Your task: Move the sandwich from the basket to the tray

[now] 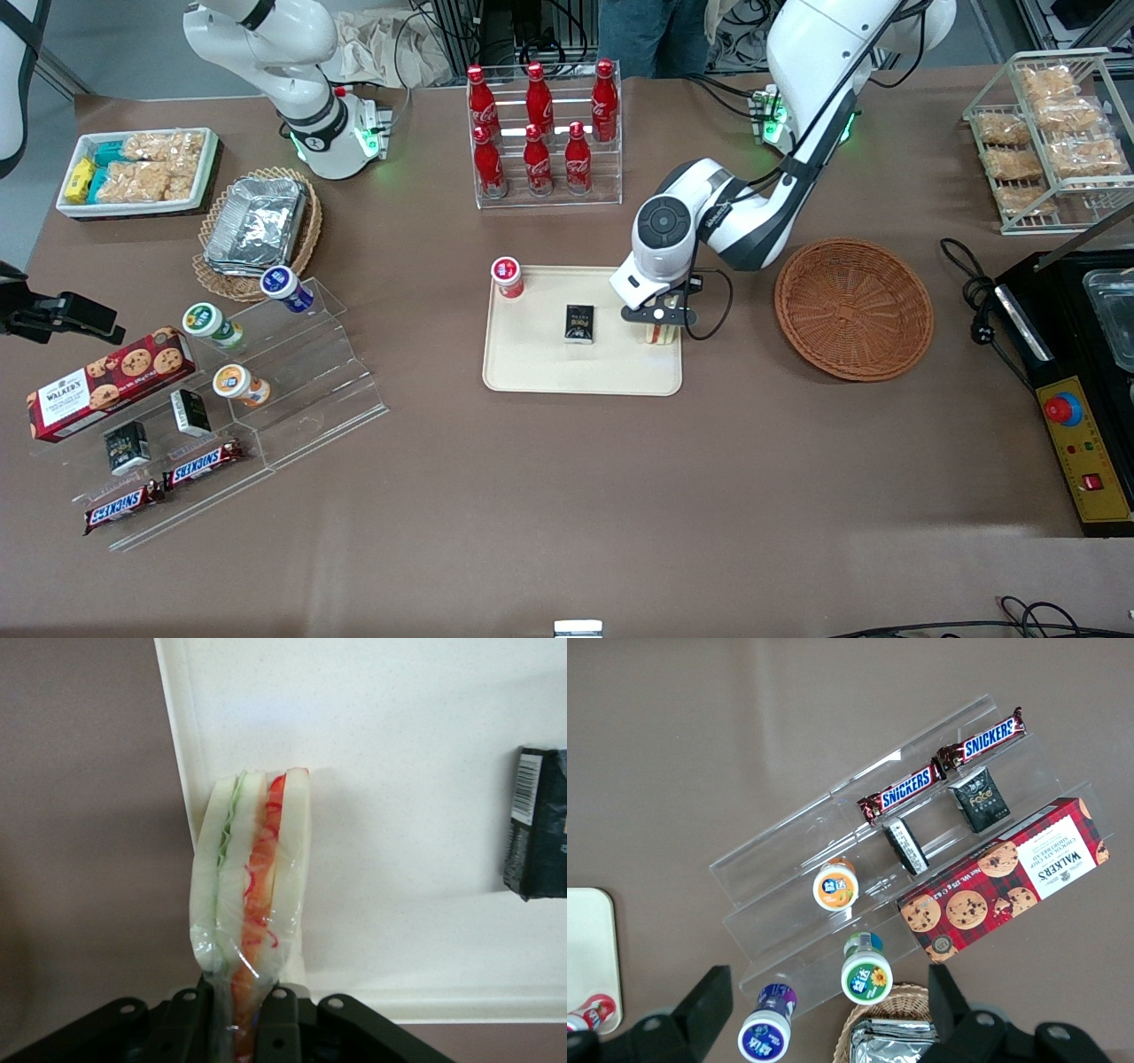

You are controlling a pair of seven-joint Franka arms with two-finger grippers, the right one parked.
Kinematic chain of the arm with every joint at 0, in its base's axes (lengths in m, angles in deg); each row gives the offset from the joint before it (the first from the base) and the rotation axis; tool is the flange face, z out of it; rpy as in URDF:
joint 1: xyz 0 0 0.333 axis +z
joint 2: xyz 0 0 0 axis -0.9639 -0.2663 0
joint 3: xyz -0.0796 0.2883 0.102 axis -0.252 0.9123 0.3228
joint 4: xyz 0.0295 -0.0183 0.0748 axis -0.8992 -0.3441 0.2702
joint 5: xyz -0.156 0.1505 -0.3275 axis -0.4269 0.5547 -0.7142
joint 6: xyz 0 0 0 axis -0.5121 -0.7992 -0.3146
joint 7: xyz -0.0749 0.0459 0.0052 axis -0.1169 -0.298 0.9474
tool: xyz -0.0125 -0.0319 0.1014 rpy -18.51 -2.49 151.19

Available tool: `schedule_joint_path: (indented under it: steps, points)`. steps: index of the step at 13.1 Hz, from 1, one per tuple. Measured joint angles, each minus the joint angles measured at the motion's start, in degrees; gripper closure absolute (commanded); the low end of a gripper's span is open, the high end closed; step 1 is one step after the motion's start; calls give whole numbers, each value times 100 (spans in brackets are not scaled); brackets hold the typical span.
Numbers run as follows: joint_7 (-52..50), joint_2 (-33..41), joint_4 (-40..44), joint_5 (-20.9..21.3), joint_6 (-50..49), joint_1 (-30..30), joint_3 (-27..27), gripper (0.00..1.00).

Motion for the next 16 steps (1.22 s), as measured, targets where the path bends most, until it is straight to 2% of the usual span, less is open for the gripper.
schedule_joint_path:
  steps: [1, 3, 6, 10, 14, 16]
  points:
    - [-3, -29, 12, 75, 20, 1, 8, 1]
    - [-21, -75, 62, 259, 24, 0, 9, 0]
    - [-53, -100, 241, 293, -133, -1, 6, 0]
    - [-255, 7, 1819, 278, -2317, -23, 5, 0]
    - [-261, 299, 3107, 226, -3211, 356, 79, 0]
    - [249, 425, 3562, -12, -3832, 795, 100, 0]
